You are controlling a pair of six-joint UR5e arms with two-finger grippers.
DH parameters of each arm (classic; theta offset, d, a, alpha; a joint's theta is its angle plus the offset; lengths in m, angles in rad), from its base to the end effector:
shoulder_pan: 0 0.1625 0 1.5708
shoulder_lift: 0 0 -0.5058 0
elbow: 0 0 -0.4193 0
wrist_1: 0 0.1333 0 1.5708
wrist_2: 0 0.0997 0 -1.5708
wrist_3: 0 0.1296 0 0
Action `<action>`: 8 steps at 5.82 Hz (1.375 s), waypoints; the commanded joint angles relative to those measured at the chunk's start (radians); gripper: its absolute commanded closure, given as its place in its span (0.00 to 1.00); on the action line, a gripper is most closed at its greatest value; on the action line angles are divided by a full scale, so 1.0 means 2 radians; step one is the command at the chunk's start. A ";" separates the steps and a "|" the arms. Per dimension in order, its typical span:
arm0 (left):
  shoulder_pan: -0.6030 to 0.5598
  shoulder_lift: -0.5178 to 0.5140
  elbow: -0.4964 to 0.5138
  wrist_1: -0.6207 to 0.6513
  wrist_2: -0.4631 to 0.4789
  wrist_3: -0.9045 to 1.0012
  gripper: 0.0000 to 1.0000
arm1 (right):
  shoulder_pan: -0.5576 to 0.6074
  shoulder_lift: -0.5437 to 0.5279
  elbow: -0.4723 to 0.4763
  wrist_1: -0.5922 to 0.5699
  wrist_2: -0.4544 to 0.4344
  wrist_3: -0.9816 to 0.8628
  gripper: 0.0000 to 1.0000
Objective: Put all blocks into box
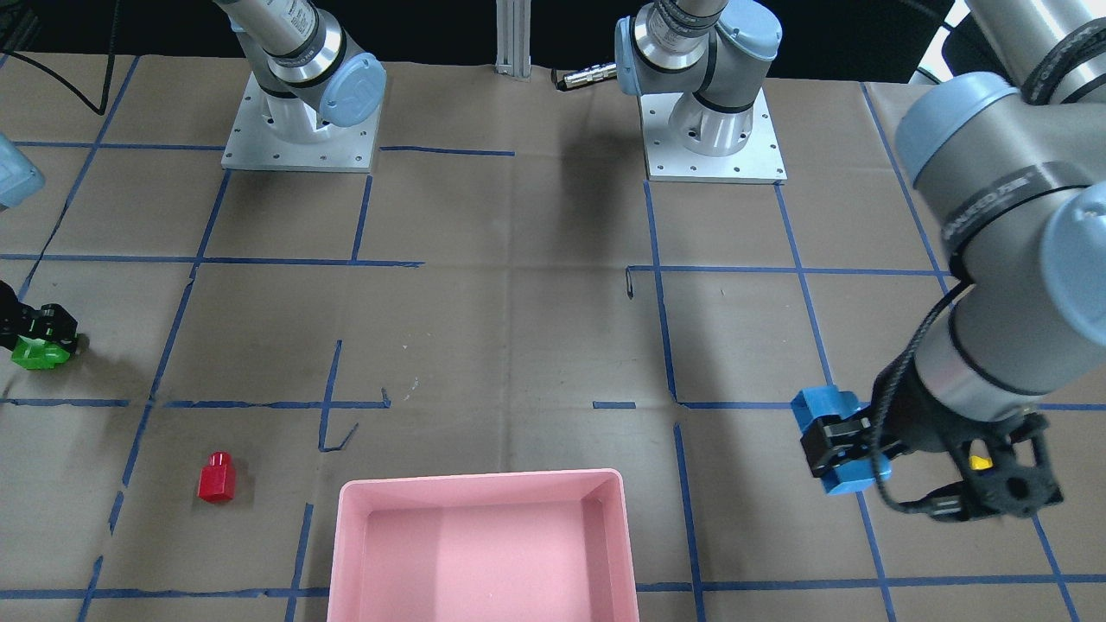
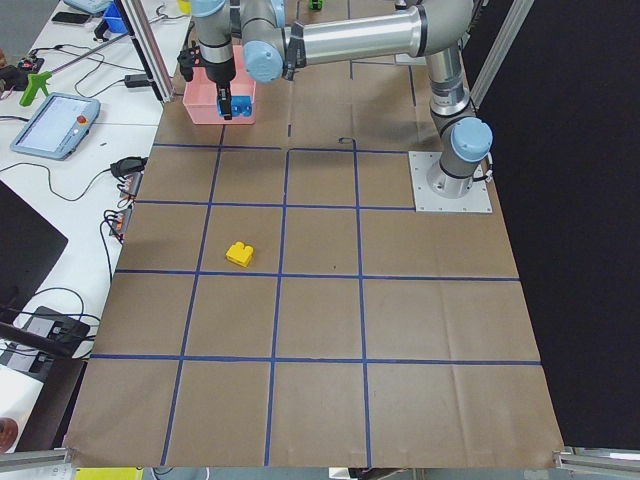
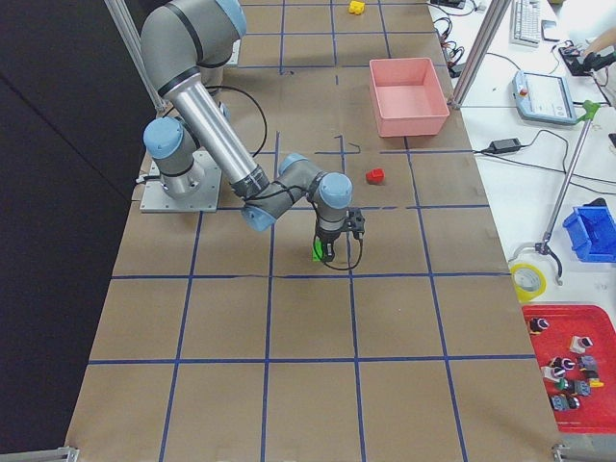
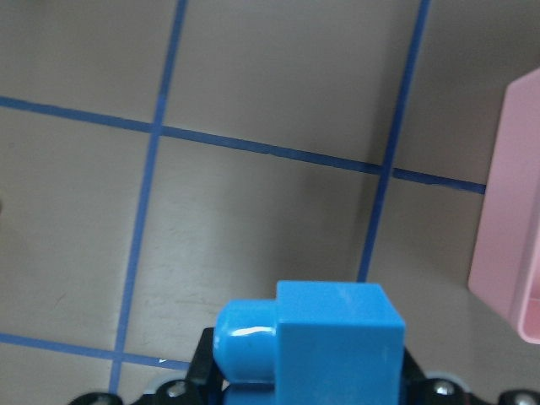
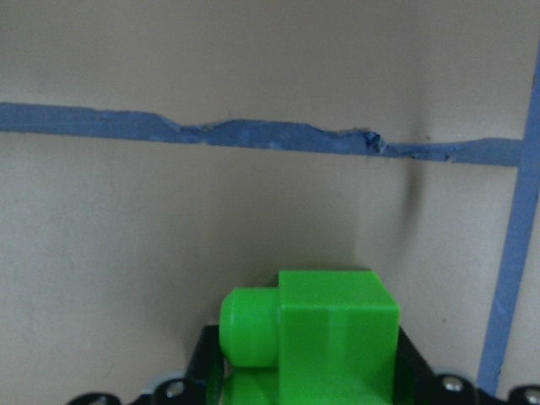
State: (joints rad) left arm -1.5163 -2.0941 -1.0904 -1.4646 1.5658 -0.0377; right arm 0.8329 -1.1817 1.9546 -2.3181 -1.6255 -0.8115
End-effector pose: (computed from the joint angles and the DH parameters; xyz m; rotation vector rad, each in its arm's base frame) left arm -0.0913 -0.7855 0.4596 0.1443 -3.1322 0.0993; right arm -0.3025 -0.5203 0.2058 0.1159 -3.1170 -0.0882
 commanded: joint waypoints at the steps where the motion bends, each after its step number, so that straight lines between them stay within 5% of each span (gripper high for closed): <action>1: -0.082 -0.100 0.108 -0.016 0.006 -0.003 0.86 | 0.001 -0.022 -0.012 0.046 -0.039 -0.001 0.92; 5: -0.127 -0.198 0.151 0.038 0.005 -0.032 0.82 | 0.053 -0.064 -0.128 0.149 -0.043 0.026 0.93; 6: -0.142 -0.200 0.149 0.051 0.007 -0.041 0.68 | 0.086 -0.064 -0.172 0.195 -0.062 0.056 0.93; 7: -0.145 -0.200 0.147 0.051 0.006 -0.052 0.38 | 0.119 -0.064 -0.208 0.227 -0.063 0.082 0.93; 8: -0.147 -0.199 0.148 0.053 0.006 -0.065 0.22 | 0.142 -0.064 -0.231 0.258 -0.062 0.122 0.93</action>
State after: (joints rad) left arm -1.8038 -2.4923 -0.7945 -1.3634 1.5785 -0.1435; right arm 1.0627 -1.3099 1.5491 -1.8692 -1.7481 -0.6418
